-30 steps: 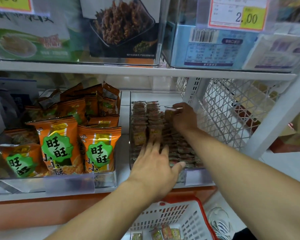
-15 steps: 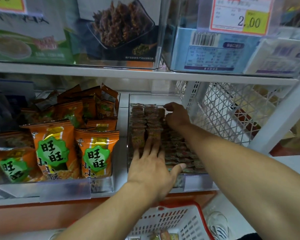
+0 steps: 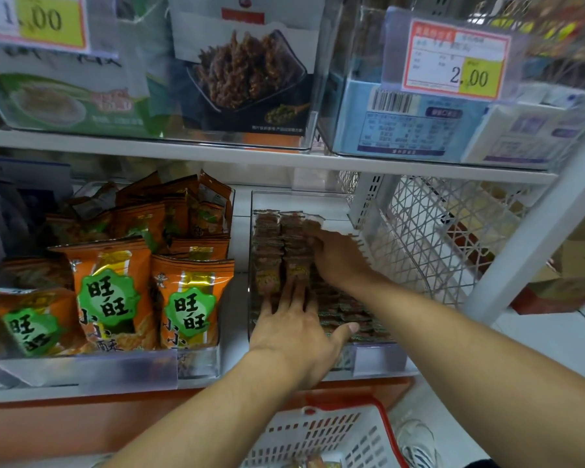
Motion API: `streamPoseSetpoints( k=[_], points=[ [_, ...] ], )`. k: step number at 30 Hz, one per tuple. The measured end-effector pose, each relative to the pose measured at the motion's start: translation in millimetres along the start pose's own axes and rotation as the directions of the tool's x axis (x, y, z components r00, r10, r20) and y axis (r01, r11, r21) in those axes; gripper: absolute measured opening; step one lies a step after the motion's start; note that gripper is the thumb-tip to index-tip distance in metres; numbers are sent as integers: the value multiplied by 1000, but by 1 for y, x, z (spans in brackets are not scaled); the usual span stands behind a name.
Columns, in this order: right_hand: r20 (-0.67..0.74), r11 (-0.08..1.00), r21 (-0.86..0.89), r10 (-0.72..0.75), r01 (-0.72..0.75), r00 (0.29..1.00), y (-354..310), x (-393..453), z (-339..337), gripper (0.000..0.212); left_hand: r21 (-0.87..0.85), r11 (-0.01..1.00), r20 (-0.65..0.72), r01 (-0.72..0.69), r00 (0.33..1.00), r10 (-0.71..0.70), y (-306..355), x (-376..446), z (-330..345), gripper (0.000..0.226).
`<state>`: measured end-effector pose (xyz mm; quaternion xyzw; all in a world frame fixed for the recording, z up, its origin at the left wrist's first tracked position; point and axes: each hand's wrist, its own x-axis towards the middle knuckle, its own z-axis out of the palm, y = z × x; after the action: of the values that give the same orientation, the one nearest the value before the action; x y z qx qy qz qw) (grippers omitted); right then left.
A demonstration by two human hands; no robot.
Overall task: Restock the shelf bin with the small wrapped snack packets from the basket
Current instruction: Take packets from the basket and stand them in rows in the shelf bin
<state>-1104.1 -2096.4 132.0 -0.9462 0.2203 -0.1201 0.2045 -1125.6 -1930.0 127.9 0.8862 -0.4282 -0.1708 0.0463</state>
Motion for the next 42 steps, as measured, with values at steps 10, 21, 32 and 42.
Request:
streamPoseSetpoints(
  k=[10,21,32,42],
  points=[
    [24,961,229,156,-157,988,-11,0,-3,32,-40,999,29,-1,1000,2,2,5,3,99],
    [-55,919,307,277,-248,959,-25,-6,3,37,-26,1000,-25,-13,1000,12,7,-7,-4,97],
    [-596,786,570,195,239,779,-45,-112,-20,17,182,949,-337,-257,891,305,12,-86,-20,39],
    [196,763,363,498,-535,845,43,-285,183,18,105,994,479,25,875,-73,-73,-93,159,47]
  ],
)
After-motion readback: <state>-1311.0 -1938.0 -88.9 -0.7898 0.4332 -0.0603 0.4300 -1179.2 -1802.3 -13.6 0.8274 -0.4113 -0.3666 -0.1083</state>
